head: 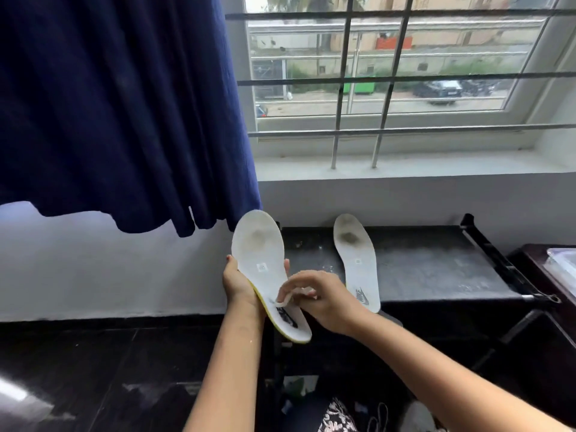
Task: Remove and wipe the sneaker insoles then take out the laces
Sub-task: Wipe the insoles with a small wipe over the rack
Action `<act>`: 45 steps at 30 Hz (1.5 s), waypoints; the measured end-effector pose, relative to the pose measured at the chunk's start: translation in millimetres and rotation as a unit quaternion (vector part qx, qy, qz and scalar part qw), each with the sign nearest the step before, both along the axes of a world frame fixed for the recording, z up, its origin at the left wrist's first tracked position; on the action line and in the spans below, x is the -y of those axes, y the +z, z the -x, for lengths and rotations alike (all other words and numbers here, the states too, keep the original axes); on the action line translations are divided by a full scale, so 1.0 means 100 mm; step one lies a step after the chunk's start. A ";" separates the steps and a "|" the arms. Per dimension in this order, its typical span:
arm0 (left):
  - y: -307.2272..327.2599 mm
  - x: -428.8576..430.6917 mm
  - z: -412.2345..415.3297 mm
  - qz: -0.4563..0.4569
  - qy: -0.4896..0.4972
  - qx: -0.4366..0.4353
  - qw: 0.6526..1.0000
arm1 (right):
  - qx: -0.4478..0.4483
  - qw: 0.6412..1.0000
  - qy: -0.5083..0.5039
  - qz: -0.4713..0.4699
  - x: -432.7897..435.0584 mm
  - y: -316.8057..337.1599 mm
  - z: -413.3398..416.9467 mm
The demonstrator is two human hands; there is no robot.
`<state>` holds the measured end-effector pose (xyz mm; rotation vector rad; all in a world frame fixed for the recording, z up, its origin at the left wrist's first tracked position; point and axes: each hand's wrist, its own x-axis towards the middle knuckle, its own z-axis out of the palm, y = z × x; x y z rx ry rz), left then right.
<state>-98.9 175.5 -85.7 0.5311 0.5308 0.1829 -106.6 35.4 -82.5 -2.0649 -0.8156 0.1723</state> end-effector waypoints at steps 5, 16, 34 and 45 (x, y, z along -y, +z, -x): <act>0.14 -0.12 -0.22 0.045 0.066 0.053 0.995 | 0.008 0.989 0.122 0.079 0.38 -0.03 0.01; 0.03 0.01 -0.35 0.015 0.018 0.091 0.996 | 0.029 0.993 -0.082 -0.075 0.42 0.37 -0.31; 0.03 0.26 -0.41 0.004 -0.028 0.071 0.997 | -0.371 0.903 -0.112 -0.185 0.89 0.07 0.11; -0.44 0.25 -0.76 -0.314 -0.086 -0.156 0.933 | -0.464 0.823 -0.113 -0.308 0.66 -0.26 -0.08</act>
